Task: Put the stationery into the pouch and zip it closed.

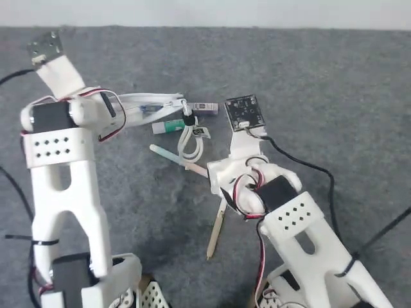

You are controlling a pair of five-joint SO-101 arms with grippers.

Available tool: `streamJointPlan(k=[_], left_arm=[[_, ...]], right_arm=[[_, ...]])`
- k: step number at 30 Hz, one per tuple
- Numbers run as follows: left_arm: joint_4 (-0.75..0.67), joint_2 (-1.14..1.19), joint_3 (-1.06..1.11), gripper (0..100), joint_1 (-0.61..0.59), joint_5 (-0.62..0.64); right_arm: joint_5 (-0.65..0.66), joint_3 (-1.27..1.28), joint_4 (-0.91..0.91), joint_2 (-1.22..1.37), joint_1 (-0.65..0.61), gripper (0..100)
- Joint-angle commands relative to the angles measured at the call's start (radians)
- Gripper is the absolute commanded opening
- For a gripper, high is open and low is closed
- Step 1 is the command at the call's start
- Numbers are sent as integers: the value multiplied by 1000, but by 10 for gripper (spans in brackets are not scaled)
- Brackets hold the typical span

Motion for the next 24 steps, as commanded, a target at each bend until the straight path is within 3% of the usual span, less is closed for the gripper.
streamJointPlan(k=[1, 24], left_arm=[[-26, -14, -15, 12, -8, 6], [-28, -11, -15, 12, -8, 5]], right_arm=[[-52, -68, 51, -7, 16, 199], [-140, -310, 39, 662, 15, 195]])
